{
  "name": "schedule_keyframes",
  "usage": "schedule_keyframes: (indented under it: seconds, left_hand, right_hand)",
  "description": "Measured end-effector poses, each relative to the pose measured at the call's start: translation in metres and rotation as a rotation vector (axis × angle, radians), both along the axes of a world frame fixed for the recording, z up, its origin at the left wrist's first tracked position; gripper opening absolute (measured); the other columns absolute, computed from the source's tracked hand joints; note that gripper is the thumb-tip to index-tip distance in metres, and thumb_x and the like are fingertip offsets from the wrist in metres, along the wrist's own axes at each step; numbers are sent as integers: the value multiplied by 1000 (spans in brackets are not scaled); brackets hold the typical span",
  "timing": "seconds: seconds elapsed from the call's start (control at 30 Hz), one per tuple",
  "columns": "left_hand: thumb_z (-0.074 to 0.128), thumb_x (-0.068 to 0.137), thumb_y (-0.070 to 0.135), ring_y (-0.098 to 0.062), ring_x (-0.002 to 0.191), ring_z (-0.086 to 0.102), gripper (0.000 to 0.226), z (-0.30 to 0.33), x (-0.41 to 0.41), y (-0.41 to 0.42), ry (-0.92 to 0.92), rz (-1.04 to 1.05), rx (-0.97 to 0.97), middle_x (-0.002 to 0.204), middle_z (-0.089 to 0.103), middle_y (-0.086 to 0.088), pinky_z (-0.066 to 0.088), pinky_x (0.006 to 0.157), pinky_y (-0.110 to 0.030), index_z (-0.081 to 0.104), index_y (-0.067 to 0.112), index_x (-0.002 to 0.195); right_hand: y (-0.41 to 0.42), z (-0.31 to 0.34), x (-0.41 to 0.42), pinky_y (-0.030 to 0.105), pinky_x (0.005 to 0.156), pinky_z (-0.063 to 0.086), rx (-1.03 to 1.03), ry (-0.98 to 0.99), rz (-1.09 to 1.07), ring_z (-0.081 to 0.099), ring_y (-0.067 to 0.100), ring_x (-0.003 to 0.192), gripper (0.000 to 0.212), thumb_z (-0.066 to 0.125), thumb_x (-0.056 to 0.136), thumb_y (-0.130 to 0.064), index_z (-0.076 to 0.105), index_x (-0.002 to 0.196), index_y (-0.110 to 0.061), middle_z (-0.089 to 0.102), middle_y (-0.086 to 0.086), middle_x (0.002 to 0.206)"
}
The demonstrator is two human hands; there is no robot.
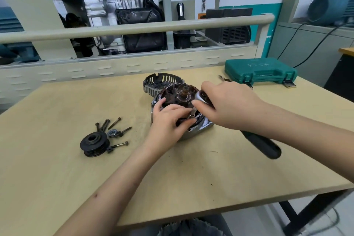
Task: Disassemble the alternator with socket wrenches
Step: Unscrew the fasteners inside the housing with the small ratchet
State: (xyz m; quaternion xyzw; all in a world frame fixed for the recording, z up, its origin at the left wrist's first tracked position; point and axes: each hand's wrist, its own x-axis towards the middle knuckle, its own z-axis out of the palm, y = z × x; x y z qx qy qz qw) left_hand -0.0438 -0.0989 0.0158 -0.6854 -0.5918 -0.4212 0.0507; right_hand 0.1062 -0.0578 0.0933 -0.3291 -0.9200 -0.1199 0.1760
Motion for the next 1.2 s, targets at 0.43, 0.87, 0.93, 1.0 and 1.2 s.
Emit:
schedule_keyframes:
  seconds: [0.43, 0.87, 0.93, 1.0, 1.2]
  left_hand:
    - [42, 96, 32, -15, 102, 63, 32, -7, -55, 53, -1012, -80, -280, 110, 68, -6, 50, 84, -24, 64, 13, 109]
    - [48, 93, 23, -12, 95, 63, 24, -16, -60, 61, -1023, -66, -167, 98, 69, 0, 49, 83, -23, 64, 10, 106]
    - [49, 93, 26, -20, 106, 61, 27, -16, -60, 61, -1034, -59, -194, 109, 67, -7, 46, 95, -37, 64, 11, 110]
    - [47, 95, 26, -21, 115, 55, 32, -14, -57, 60, -959, -21, -177, 120, 61, -9, 40, 103, -44, 58, 8, 119]
    - [51, 79, 48, -13, 128, 40, 48, -8, -45, 13, -295, -32, 25, 134, 47, 1, 29, 107, -31, 49, 25, 122]
  right_hand:
    - [10, -13, 3, 29, 44, 23, -199, 194, 50, 34, 5, 50, 35, 33, 92, -52, 18, 74, -26, 37, -9, 59]
    - [11, -6, -9, 21, 42, 19, 96, 91, 423, 24, 20, 43, 23, 61, 77, -28, 46, 67, -13, 46, 2, 50]
    - [11, -5, -2, 24, 44, 21, 28, -4, 433, 27, 18, 47, 27, 47, 84, -40, 35, 74, -18, 43, -1, 57]
    - [12, 0, 0, 29, 52, 22, -48, -123, 394, 29, 13, 52, 30, 30, 87, -50, 26, 80, -21, 38, -7, 69]
    - [19, 14, 2, 28, 67, 27, -387, -143, 363, 39, 9, 81, 34, 39, 92, -38, 41, 116, -14, 50, -3, 100]
